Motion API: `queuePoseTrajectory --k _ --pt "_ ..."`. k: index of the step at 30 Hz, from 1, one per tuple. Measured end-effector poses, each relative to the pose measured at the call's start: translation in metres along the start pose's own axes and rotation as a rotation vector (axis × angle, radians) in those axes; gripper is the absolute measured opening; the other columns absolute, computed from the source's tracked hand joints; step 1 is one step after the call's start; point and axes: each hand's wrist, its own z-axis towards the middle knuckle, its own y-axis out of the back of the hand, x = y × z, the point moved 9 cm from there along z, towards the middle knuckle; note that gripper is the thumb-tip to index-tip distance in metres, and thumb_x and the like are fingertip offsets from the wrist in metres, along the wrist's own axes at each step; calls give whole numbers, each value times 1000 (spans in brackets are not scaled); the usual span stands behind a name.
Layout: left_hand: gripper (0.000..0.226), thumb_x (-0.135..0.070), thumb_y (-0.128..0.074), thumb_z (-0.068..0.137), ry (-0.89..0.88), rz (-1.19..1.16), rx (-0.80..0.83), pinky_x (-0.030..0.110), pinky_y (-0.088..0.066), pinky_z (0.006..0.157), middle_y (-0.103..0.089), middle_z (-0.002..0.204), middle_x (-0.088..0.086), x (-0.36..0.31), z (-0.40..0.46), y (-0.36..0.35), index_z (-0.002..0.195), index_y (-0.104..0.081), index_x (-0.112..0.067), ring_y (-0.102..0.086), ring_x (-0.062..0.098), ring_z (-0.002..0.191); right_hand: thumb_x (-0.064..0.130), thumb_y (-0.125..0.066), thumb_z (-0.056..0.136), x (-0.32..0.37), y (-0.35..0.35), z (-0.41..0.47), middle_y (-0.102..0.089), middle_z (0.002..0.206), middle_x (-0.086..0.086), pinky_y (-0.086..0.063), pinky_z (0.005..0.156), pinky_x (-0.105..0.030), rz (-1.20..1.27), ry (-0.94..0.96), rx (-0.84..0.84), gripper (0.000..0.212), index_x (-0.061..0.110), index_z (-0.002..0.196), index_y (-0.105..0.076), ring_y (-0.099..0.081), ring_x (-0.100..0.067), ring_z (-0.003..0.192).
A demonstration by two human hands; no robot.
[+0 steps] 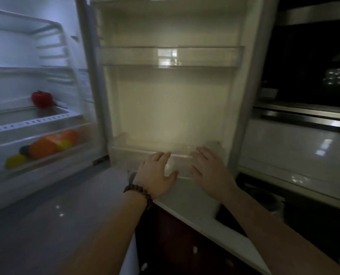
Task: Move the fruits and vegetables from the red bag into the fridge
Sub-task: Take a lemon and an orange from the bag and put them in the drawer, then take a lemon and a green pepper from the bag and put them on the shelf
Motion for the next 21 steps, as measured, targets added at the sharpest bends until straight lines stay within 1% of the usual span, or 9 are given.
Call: queuePoseTrajectory --k 2,4,7,10,13,15,18,21 --pt "67 -51 -46 90 -49 -37 19 35 -23 113 -30 150 -2 -38 -6 -19 146 -26 -22 -26 16 137 36 -36 98 -34 18 -34 -31 151 -9 -20 114 -34 -21 -57 -8 48 12 140 -40 -24 -23 140" --pt "68 -51 -47 89 -111 -60 41 37 -24 113 -32 150 0 -79 -12 -37 146 -27 -20 -27 17 137 30 -40 99 -68 36 -70 -34 149 -8 -23 113 -33 -29 -114 -18 45 11 140 -40 -27 -23 138" --pt "66 -51 -44 90 -216 -83 84 37 -25 113 -33 149 1 -147 -24 -66 145 -27 -20 -28 19 136 35 -41 98 -122 63 -128 -34 148 -4 -26 114 -38 -43 -232 -39 47 16 141 -40 -27 -22 138" --pt "64 -49 -46 90 -313 -133 125 36 -24 110 -35 147 2 -219 -39 -97 144 -29 -19 -31 22 134 37 -42 97 -173 93 -195 -31 151 -2 -19 117 -33 -113 -371 -68 49 17 141 -38 -22 -20 141" --pt "67 -50 -45 90 -428 -161 163 38 -21 114 -30 150 1 -295 -61 -127 146 -24 -21 -23 20 139 36 -45 96 -214 128 -268 -33 151 -4 -21 116 -33 -168 -502 -115 48 16 140 -41 -24 -21 141" --pt "67 -50 -44 91 -496 -174 200 40 -20 115 -26 152 0 -344 -80 -146 147 -22 -21 -18 18 141 37 -46 95 -238 148 -317 -34 150 -5 -23 116 -35 -185 -601 -140 48 17 139 -42 -25 -21 141" --pt "67 -51 -42 92 -629 -204 258 41 -18 116 -24 153 0 -417 -114 -174 148 -19 -22 -16 17 142 37 -46 95 -266 175 -392 -36 150 -4 -26 115 -37 -245 -730 -172 47 19 138 -44 -25 -21 141" --pt "67 -52 -41 92 -749 -225 307 40 -17 116 -24 153 0 -485 -148 -199 148 -19 -22 -16 17 142 37 -44 96 -284 202 -463 -32 152 -3 -21 115 -35 -307 -865 -181 49 21 141 -39 -21 -21 143"
